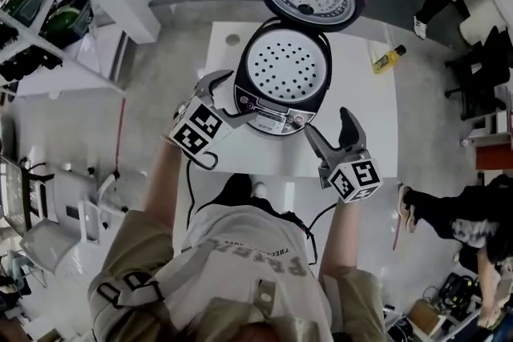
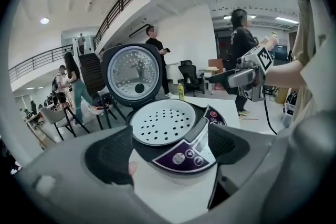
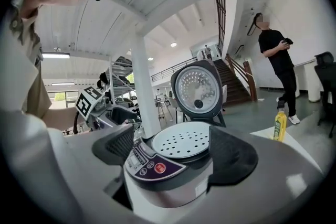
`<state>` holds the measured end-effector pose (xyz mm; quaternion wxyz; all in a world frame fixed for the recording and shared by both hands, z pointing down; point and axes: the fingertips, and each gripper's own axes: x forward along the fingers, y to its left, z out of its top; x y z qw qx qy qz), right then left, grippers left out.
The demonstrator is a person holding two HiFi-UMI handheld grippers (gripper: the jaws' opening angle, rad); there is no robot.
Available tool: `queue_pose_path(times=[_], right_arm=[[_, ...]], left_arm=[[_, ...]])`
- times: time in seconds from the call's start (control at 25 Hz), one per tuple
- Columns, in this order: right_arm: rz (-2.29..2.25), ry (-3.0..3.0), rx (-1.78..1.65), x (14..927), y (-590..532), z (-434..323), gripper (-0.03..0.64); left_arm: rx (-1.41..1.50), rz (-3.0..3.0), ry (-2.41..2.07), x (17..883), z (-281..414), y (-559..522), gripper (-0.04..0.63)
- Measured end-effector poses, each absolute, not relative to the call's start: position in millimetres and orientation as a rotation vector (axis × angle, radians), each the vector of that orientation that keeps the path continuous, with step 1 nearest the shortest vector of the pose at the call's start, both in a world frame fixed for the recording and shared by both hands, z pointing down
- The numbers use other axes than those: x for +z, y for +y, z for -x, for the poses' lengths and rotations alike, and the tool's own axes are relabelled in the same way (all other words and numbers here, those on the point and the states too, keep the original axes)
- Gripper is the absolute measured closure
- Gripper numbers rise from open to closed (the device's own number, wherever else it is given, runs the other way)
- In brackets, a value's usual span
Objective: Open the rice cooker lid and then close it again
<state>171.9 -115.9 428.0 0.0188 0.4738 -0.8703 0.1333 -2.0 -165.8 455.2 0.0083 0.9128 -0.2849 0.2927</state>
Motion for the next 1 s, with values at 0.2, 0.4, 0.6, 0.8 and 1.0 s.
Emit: queue_pose_path(times=[0.2,0.4,0.6,0.8,1.0], right_arm=[[-1.530,-2.680,0.397,418,-158,-187,0.193],[-1.567,-2.664,0.340,404,-204,-199,0.193],[-1.611,-2.649,0.266,385,-253,-214,0.193],[-1.643,-2.632,0.200,366,-297,-226,0.192],[-1.619,-2.616,0.136,352,-335,-231,0.192]], left_arm=[[0.887,-2.881,-0.886,437,10,-220,0.135],[0.894,-2.931,-0.864,425,13,-273,0.135],[0.894,-2.998,-0.833,410,8,-324,0.134],[0.892,-3.064,-0.797,393,-5,-368,0.133],[0.902,-3.123,-0.766,381,-19,-405,0.130]])
